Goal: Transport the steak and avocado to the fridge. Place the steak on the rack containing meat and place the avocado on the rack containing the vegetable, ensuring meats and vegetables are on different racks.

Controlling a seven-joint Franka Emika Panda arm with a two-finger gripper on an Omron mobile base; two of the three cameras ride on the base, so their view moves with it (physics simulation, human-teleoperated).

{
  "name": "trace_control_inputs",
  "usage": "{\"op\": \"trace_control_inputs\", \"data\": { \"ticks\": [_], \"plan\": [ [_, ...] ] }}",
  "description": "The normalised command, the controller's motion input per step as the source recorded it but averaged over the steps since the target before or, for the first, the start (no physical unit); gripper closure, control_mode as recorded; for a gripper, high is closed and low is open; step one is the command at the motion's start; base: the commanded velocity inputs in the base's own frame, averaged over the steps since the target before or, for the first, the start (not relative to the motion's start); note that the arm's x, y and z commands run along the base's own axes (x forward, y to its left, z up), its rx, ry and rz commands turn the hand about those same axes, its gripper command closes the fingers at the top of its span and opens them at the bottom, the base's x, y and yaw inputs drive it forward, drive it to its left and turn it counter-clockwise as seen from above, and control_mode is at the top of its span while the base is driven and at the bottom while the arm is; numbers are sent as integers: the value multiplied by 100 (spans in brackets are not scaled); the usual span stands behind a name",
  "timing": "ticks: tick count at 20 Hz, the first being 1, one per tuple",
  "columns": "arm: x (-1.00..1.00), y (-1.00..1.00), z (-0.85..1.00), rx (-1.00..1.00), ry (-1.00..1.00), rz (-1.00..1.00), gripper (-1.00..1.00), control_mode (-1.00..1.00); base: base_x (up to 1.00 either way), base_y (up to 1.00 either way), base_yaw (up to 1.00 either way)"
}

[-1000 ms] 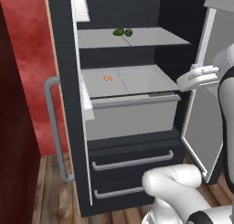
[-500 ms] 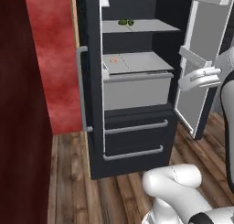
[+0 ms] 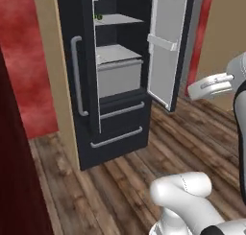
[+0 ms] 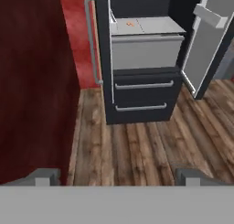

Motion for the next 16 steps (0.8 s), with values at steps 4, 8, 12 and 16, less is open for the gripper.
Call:
{"op": "trace_control_inputs", "data": {
  "ticks": [4,8,12,16],
  "plan": [
    [0,0,0,0,0,0,-100,100,-25,12,-98],
    [0,0,0,0,0,0,-100,100,-10,5,-100],
    [0,0,0,0,0,0,-100,100,-3,4,-100],
    [0,0,0,0,0,0,-100,100,-16,-11,-90]
  ]
}}
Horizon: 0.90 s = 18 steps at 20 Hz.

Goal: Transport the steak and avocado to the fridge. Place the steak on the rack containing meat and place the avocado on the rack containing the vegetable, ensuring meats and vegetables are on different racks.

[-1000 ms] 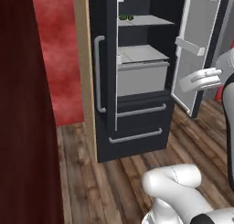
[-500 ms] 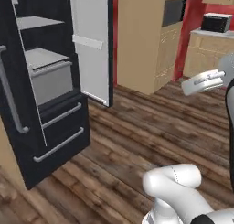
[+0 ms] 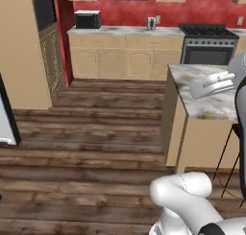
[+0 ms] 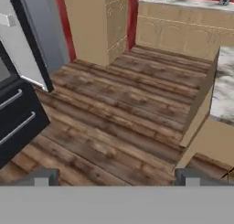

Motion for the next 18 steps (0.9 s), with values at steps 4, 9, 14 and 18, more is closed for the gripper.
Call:
{"op": "trace_control_inputs", "data": {
  "ticks": [4,9,14,18],
  "plan": [
    [0,0,0,0,0,0,-100,100,0,-100,-18],
    [0,0,0,0,0,0,-100,100,11,-100,0],
    [0,0,0,0,0,0,-100,100,-43,-100,-9],
    [0,0,0,0,0,0,-100,100,-48,-100,-11]
  ]
}}
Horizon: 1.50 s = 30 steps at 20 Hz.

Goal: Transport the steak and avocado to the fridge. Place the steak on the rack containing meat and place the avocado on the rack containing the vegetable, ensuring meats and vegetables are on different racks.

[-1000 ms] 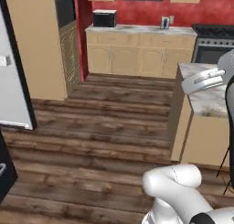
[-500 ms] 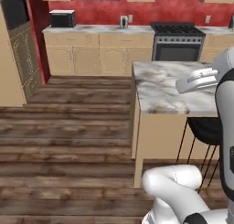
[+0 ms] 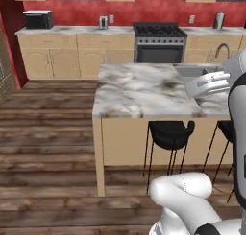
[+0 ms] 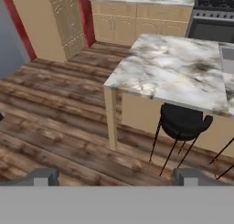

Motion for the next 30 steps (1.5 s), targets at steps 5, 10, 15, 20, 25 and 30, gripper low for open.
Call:
{"op": "trace_control_inputs", "data": {
  "ticks": [5,10,15,20,25,30],
  "plan": [
    [0,0,0,0,0,0,-100,100,-32,-100,-9],
    [0,0,0,0,0,0,-100,100,-24,-100,-7],
    [0,0,0,0,0,0,-100,100,-2,-100,0],
    [0,0,0,0,0,0,-100,100,-6,-100,0],
    [0,0,0,0,0,0,-100,100,-5,-100,0],
    [0,0,0,0,0,0,-100,100,0,-100,0]
  ]
}}
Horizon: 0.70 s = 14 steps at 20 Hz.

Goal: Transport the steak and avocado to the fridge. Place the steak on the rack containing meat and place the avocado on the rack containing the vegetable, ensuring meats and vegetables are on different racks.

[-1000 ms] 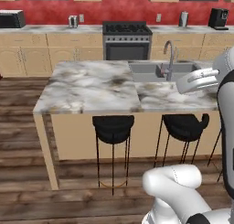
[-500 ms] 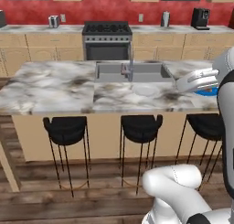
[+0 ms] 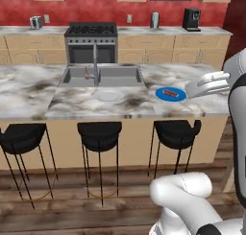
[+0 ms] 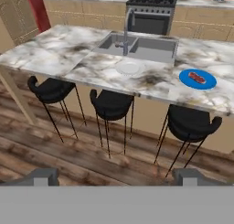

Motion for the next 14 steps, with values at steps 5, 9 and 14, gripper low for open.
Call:
{"op": "trace_control_inputs", "data": {
  "ticks": [5,9,14],
  "plan": [
    [0,0,0,0,0,0,-100,100,29,-100,8],
    [0,0,0,0,0,0,-100,100,82,-94,13],
    [0,0,0,0,0,0,-100,100,100,-64,3]
  ]
}}
